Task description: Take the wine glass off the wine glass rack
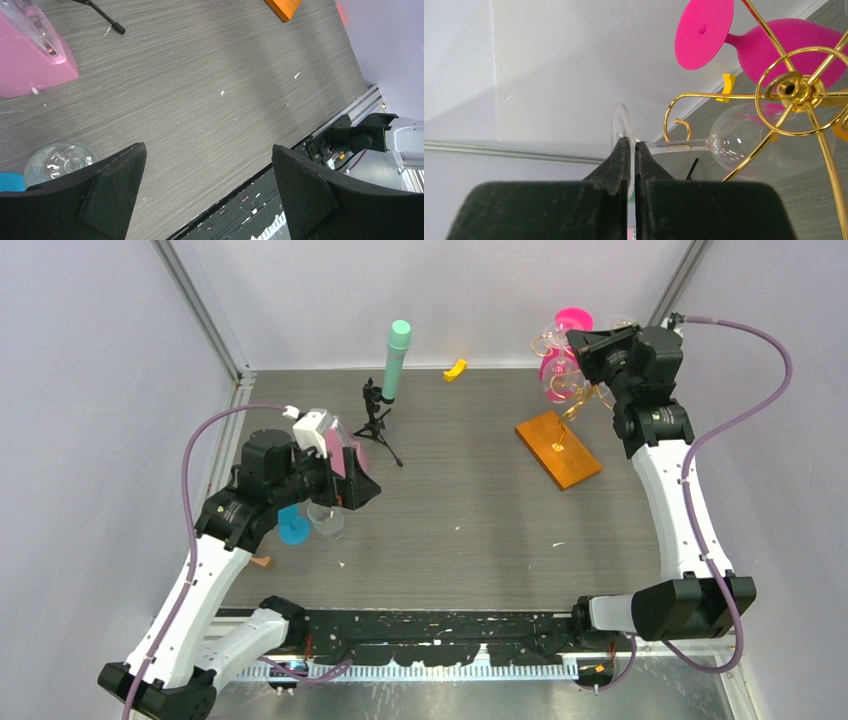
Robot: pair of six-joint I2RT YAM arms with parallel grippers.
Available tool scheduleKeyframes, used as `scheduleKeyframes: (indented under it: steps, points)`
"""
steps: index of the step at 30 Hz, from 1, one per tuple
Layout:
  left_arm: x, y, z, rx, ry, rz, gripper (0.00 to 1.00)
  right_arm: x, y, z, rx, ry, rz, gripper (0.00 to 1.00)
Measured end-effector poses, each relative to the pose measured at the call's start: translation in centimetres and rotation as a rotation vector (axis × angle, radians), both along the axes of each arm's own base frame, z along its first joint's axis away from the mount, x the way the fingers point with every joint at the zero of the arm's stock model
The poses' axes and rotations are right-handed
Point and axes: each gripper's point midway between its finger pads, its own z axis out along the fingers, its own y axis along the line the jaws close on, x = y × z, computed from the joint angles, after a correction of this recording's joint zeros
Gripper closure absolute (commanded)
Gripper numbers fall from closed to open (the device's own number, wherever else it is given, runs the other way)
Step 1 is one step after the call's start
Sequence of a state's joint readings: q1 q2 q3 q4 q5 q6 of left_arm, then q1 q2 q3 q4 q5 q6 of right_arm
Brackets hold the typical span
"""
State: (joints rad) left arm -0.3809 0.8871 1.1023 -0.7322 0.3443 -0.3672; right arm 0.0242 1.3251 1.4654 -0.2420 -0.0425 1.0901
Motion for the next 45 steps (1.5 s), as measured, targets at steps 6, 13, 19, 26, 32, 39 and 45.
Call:
scheduleKeyframes:
  steps: [6,13,19,26,32,39,45]
  points:
    - [0.0,0.0,0.0,-0.007,0.008,0.011,0.0,-0.9,1.2,-0.4,0.032,0.03,0.065,1.0]
    - [0.0,0.0,0.0,-0.012,0.009,0.013,0.01,-1.7,3.6,-0.9,0.097,0.045,0.202,1.0]
    - [-0.1,-1.0,1.2,-0.058,-0.036,-0.04,0.02,-3.9,7.7,-1.1,0.17,0.044,0.375,1.0]
    - [0.6,-3.7,5.6,-0.209,-0.219,-0.17,0.0,-10.2,14.3,0.2,0.253,0.023,0.617,1.0]
    - [1.4,-5.6,9.8,-0.304,-0.393,-0.282,0.06,-15.6,18.5,1.5,0.34,0.0,0.799,1.0]
    - [0.8,-8.0,10.6,-0.351,-0.437,-0.452,0.18,-19.4,22.2,-0.1,0.418,0.083,0.962,1.0]
    - [-1.1,-9.3,10.7,-0.384,-0.457,-0.589,0.15,-21.4,23.7,-0.1,0.452,0.105,1.049,1.0]
